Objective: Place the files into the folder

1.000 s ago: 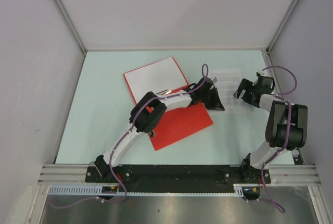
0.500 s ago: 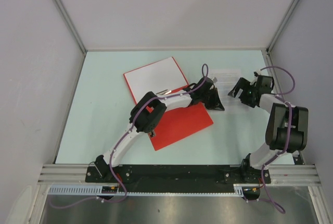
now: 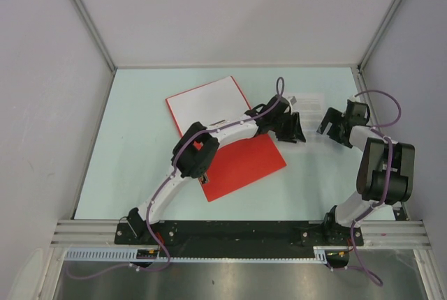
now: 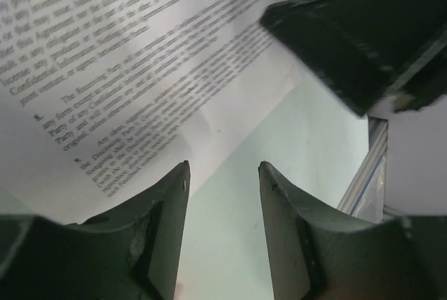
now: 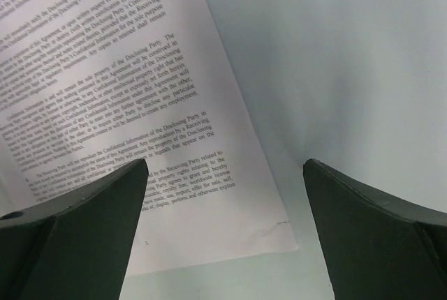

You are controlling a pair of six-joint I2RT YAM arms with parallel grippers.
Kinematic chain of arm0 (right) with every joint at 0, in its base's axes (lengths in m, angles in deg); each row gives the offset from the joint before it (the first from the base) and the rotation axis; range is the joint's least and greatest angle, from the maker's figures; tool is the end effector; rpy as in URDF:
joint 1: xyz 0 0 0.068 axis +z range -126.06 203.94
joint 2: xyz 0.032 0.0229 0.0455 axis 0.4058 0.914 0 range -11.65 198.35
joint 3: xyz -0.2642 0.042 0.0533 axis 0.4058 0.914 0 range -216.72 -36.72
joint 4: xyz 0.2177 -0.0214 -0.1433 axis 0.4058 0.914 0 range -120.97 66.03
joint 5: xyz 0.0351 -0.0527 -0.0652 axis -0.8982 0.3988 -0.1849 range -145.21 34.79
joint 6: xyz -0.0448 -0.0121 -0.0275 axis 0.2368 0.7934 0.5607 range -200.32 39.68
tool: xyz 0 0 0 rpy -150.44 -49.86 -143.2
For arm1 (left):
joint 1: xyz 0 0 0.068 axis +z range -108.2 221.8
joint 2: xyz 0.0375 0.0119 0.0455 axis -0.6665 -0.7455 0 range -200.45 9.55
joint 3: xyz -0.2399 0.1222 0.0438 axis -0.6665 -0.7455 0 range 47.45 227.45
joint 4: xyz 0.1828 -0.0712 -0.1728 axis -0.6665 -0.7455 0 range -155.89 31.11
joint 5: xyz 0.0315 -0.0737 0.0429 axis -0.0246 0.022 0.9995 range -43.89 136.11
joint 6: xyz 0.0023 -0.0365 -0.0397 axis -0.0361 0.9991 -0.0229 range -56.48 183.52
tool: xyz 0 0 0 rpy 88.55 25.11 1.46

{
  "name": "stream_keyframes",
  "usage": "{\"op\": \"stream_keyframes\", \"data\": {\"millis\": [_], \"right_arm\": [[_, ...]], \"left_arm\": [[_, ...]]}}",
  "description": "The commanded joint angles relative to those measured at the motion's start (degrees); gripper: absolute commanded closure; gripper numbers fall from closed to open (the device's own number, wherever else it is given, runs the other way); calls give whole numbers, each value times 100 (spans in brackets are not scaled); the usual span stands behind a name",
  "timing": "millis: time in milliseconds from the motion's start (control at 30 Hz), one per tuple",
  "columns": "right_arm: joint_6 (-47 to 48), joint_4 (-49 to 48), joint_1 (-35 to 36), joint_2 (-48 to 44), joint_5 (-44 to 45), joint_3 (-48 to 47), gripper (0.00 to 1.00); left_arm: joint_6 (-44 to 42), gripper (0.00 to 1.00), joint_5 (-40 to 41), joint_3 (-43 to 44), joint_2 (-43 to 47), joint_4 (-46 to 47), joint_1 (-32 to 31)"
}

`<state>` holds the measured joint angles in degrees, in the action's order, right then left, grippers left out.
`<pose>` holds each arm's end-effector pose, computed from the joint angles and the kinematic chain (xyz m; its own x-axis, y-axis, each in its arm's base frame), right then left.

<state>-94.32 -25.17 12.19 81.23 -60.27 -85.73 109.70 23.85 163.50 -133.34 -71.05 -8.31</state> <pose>0.3162 -0.0626 0.1671 -0.6886 0.3895 -0.6116 0.3232 0.9199 0.2220 0.3483 -0.4379 0.1483 -0.9280 0.0692 -0.3660 0.3312 0.6029 -0.7258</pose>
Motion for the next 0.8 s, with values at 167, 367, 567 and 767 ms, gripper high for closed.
{"op": "stream_keyframes", "data": {"millis": [167, 367, 567, 767], "right_arm": [[-24, 255, 32, 160, -47, -214, 0], [-15, 369, 129, 283, -205, -205, 0], [-164, 404, 146, 459, -698, -205, 0], [-506, 150, 181, 564, -1796, -187, 0]], "left_arm": [[137, 58, 72, 1314, -643, -111, 150], [541, 67, 257, 1473, -1047, -514, 335], [612, 69, 135, 1096, -951, -419, 361], [621, 70, 2, 797, -802, -260, 361]]}}
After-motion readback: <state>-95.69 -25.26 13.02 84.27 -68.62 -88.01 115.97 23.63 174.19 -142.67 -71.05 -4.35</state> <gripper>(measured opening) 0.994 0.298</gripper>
